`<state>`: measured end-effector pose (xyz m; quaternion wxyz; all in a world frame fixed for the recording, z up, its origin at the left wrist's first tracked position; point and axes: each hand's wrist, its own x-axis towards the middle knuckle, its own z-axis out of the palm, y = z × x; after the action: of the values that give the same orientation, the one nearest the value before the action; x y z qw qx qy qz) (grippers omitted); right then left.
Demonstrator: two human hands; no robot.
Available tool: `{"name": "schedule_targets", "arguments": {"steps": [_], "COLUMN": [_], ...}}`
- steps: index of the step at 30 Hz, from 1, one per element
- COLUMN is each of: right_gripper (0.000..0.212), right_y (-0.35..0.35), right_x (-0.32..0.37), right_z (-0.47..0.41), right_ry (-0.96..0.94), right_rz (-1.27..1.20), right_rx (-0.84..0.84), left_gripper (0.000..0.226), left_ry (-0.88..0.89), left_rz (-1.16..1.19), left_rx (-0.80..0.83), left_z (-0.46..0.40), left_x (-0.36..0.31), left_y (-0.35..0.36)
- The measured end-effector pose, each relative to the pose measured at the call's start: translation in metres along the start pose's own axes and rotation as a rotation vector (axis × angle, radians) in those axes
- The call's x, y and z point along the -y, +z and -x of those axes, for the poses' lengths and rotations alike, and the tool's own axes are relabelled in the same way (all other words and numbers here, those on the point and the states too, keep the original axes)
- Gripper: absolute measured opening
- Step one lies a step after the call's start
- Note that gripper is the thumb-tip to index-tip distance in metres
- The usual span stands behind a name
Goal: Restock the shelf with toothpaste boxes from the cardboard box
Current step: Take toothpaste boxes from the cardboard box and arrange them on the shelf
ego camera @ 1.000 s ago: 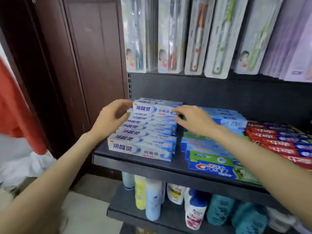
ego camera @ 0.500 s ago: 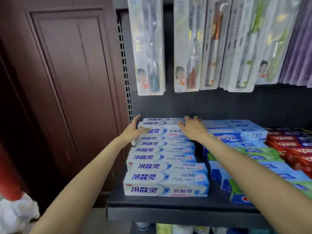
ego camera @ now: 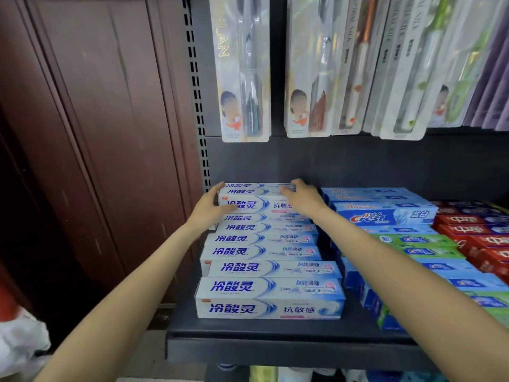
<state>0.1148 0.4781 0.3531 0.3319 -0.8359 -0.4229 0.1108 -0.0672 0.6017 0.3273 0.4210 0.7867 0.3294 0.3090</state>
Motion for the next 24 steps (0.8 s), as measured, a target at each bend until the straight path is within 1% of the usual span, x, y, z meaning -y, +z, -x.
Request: {"name": "schedule_targets", "arguments": {"steps": [2, 4, 6, 9, 14, 20, 24], "right_gripper": [0.059, 0.061, 0.061, 0.059, 0.059, 0.061, 0.06], "right_y": [0.001, 0.003, 0.002, -0.001, 0.002, 0.009, 0.004], "right_x": [0.001, 0.002, 0.001, -0.001, -0.001, 0.003, -0.002], "right_z": [-0.002, -0.003, -0.004, -0.003, -0.002, 0.002, 0.006], "right_ry": [0.018, 0.017, 0.013, 0.014, 0.0, -0.018, -0.001], "right_rz": [-0.077, -0.058, -0.02, -0.03, -0.065, -0.203, -0.266], "right_rx": [0.023, 0.051, 0.062, 0.082, 0.044, 0.071, 0.089], "left_gripper": [0.071, 0.071, 0.073, 0.076, 0.085, 0.093, 0.099], "left_ry": [-0.019, -0.041, -0.021, -0.011, -0.001, -0.034, -0.092], "left_rz": [0.035, 0.056, 0.007, -0.093, -0.214, -0.151, -0.086], "left_rx": [-0.014, -0.023, -0.03, -0.01, 0.048, 0.046, 0.031], "left_z": [-0.001, 0.001, 0.0, -0.001, 0.005, 0.005, 0.006], "left_x": [0.0, -0.001, -0.002, -0.002, -0.003, -0.002, -0.004], "left_y": [0.001, 0.004, 0.006, 0.002, 0.0, -0.004, -0.002]}}
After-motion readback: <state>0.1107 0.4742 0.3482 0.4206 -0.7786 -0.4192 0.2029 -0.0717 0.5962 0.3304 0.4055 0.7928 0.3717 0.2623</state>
